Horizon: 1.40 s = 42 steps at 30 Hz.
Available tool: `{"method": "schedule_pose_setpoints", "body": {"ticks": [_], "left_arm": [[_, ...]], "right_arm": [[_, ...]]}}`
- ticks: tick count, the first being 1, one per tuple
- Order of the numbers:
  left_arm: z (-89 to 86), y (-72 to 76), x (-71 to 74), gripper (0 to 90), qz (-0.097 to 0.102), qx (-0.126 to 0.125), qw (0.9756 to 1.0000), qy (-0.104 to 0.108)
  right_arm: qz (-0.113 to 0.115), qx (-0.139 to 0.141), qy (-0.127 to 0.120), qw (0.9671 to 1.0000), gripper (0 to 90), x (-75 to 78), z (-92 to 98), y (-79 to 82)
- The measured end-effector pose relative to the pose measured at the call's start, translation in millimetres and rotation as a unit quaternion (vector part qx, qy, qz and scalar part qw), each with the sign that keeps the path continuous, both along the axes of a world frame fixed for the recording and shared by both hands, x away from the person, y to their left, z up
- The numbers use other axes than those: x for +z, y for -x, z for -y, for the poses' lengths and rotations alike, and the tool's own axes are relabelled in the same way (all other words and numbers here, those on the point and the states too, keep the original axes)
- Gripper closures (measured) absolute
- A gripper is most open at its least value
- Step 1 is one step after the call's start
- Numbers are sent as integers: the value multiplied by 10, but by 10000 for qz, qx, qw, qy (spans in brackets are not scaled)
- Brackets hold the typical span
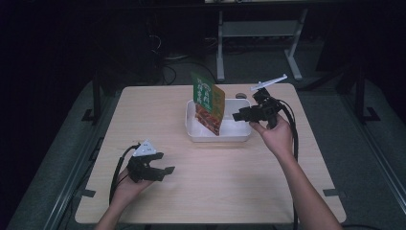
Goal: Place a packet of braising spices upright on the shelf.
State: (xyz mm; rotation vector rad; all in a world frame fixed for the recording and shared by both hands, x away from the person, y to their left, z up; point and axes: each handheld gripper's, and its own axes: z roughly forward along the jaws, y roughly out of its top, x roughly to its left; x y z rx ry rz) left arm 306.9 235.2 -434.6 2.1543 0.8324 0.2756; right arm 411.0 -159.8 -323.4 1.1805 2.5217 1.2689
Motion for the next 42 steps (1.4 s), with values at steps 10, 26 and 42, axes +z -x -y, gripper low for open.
{"method": "schedule_pose_setpoints", "body": {"ticks": [10, 26, 42], "left_arm": [[5, -4, -4, 265, -11, -22, 10000, -44], [36, -2, -22, 262, -39, -40, 10000, -78], [61, 1, -38, 259, -78, -99, 9999, -109]], "right_arm": [[-55, -65, -11, 10000, 559, -91, 158, 91], [-144, -124, -33, 9998, 555, -257, 384, 249], [-291, -180, -151, 9993, 552, -468, 574, 422]]}}
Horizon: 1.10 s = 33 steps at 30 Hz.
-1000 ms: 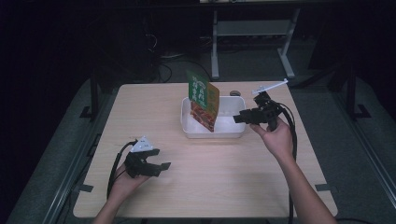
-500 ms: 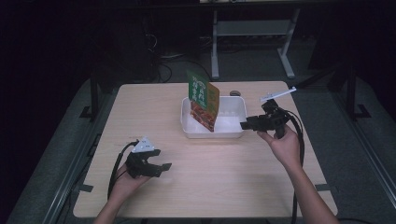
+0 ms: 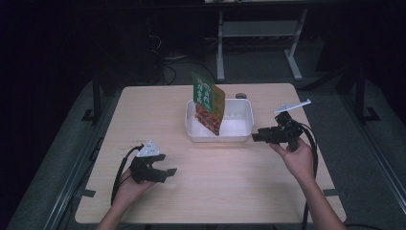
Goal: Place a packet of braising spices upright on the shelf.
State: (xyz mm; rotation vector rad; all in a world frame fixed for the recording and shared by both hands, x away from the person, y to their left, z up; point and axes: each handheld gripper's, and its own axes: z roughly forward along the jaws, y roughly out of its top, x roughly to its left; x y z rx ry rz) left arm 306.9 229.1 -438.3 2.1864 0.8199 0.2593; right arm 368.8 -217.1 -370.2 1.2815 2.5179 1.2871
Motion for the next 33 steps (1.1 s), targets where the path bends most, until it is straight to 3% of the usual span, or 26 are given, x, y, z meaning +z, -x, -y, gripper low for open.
{"method": "schedule_pose_setpoints", "body": {"ticks": [8, 33], "left_arm": [[0, 2, 1, 259, -1, -1, 10000, -8], [-14, -3, 2, 259, 26, 42, 10000, -1]], "right_arm": [[-13, 28, 26, 10000, 554, -24, 35, 83], [-218, 75, 32, 9997, 540, -335, 157, 367]]}}
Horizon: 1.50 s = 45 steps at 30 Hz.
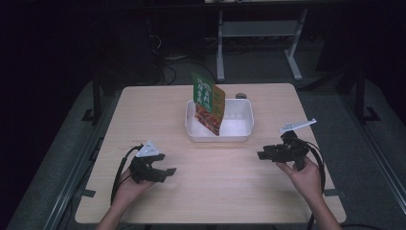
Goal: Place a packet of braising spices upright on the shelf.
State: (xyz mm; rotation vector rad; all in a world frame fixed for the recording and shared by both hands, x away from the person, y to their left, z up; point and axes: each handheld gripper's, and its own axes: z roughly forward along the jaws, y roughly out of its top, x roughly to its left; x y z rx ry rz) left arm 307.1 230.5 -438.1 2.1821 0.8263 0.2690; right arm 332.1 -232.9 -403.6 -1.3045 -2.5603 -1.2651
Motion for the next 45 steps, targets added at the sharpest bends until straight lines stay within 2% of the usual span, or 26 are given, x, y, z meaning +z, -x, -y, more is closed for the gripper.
{"method": "schedule_pose_setpoints", "body": {"ticks": [28, 39, 45], "left_arm": [[-5, 0, 7, 260, -6, -5, 10000, -21], [-5, -3, 3, 259, -29, -19, 10000, -8], [8, 3, 2, 259, -39, -56, 10000, -13]], "right_arm": [[-262, 15, -55, 9996, 511, -311, 79, 232], [-254, 121, -60, 9996, 498, -403, 63, 382], [-209, 77, -75, 9997, 484, -450, 54, 482]]}}
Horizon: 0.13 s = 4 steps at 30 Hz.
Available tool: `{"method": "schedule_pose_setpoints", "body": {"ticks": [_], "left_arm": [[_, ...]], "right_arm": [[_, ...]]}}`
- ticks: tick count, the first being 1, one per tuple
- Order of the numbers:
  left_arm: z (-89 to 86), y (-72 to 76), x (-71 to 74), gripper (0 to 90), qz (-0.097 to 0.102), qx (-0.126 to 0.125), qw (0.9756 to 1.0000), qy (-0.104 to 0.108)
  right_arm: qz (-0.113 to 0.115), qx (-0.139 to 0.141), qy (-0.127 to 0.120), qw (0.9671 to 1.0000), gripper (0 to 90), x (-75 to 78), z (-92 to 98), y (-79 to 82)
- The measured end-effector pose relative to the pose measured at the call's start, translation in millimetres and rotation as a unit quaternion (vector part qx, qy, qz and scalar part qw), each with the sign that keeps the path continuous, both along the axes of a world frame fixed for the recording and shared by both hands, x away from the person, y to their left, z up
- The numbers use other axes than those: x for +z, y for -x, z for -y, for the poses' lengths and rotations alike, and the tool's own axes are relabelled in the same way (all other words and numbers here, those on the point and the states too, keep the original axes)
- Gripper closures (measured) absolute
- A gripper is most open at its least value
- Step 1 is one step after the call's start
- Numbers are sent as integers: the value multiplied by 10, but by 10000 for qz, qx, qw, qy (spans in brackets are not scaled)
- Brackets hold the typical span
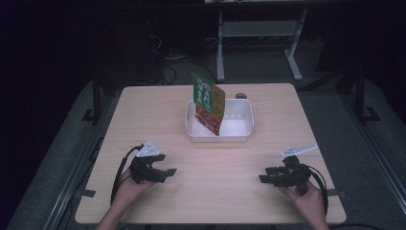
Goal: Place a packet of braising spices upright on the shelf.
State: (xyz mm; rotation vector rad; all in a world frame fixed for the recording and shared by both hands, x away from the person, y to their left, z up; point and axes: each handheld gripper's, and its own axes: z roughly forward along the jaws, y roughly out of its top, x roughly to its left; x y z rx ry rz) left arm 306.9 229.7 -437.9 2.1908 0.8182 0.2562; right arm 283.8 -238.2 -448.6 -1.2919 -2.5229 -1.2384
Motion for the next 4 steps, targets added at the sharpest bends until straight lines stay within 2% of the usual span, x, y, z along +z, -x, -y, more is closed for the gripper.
{"method": "schedule_pose_setpoints", "body": {"ticks": [4], "left_arm": [[8, 10, 9, 259, 26, -7, 10000, -7]], "right_arm": [[99, -49, -63, 9999, 471, 30, -6, 103]]}}
